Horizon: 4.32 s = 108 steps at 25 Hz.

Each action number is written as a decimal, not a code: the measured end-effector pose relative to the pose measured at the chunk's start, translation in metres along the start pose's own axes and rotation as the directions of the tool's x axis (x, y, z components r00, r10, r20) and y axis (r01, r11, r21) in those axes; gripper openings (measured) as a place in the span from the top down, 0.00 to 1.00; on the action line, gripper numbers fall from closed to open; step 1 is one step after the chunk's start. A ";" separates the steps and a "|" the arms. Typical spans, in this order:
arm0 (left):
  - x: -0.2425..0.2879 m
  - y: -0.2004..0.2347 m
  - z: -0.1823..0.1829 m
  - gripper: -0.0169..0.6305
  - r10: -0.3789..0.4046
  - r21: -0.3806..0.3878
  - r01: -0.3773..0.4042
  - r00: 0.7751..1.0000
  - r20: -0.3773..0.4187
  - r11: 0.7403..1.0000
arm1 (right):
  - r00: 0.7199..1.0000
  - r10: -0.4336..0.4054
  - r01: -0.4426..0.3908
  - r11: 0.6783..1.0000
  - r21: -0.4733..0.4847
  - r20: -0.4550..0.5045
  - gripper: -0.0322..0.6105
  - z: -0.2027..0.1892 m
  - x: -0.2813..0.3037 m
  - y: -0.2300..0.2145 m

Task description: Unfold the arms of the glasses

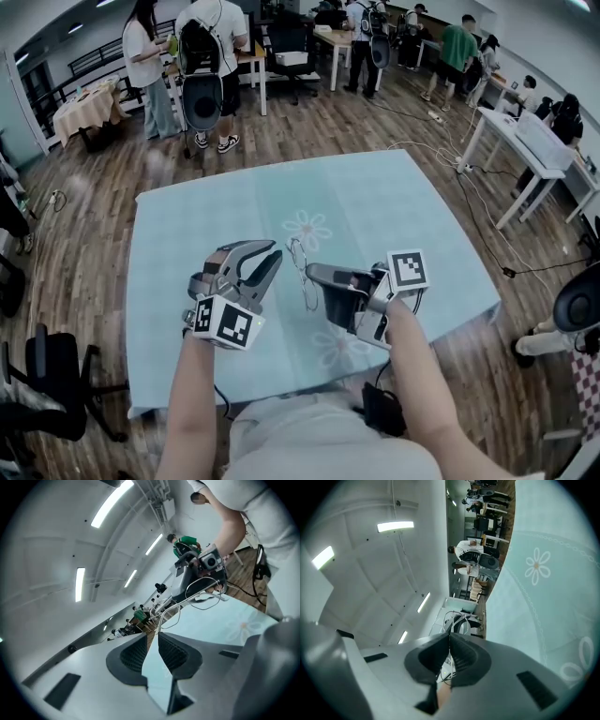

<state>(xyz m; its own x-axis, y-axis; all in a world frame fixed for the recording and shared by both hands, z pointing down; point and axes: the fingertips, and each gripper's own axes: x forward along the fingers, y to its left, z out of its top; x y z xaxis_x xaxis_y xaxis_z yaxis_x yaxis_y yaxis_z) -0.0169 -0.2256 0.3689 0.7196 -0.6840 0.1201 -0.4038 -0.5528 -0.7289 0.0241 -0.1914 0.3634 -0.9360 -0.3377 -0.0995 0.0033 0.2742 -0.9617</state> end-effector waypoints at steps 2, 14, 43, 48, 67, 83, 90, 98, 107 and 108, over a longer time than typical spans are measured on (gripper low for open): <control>0.004 -0.002 -0.001 0.85 -0.027 0.071 0.028 0.999 -0.020 0.997 | 1.000 0.000 0.000 1.000 0.000 -0.008 0.93 -0.001 0.001 0.002; 0.017 -0.014 -0.009 0.92 -0.085 0.200 0.099 0.993 -0.077 0.975 | 1.000 -0.011 0.012 1.000 0.008 -0.025 0.93 -0.004 0.007 -0.004; -0.015 -0.006 -0.025 0.92 0.010 0.152 0.008 0.993 -0.114 0.988 | 0.997 -0.050 0.048 0.998 0.027 0.065 0.93 0.009 -0.005 -0.016; -0.027 -0.008 -0.030 0.92 0.023 0.126 -0.007 0.991 -0.128 0.992 | 0.995 -0.071 0.071 0.997 0.013 0.074 0.93 0.010 -0.004 -0.016; -0.054 -0.011 -0.042 0.92 0.197 0.140 -0.165 0.944 -0.263 0.976 | 0.927 -0.177 0.179 0.984 0.024 0.331 0.93 0.045 -0.023 -0.030; -0.071 -0.027 -0.047 0.92 0.234 0.142 -0.197 0.916 -0.326 0.970 | 0.905 -0.220 0.227 0.974 0.024 0.364 0.93 0.046 -0.020 -0.039; -0.074 -0.019 -0.056 0.92 0.273 0.113 -0.249 0.895 -0.353 0.962 | 0.959 -0.131 0.141 0.990 -0.022 0.252 0.93 0.035 -0.004 -0.023; -0.080 -0.015 -0.066 0.72 0.273 0.049 -0.275 0.887 -0.372 0.960 | 0.963 -0.118 0.128 0.991 -0.025 0.241 0.93 0.031 -0.003 -0.021; -0.071 -0.024 -0.066 0.72 0.217 -0.147 -0.284 0.909 -0.356 0.948 | 0.954 -0.096 0.103 0.995 -0.010 0.283 0.93 0.037 -0.007 -0.017; -0.069 -0.026 -0.065 0.72 0.210 -0.183 -0.285 0.915 -0.345 0.941 | 0.952 -0.092 0.098 0.995 -0.004 0.292 0.93 0.037 -0.008 -0.017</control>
<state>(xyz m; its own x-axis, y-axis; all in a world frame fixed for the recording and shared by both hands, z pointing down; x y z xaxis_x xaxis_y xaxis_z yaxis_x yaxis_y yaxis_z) -0.0926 -0.1943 0.4234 0.3784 -0.9061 0.1891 -0.6883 -0.4120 -0.5970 0.0446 -0.2272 0.3710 -0.7883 -0.6100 -0.0807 -0.0898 0.2438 -0.9657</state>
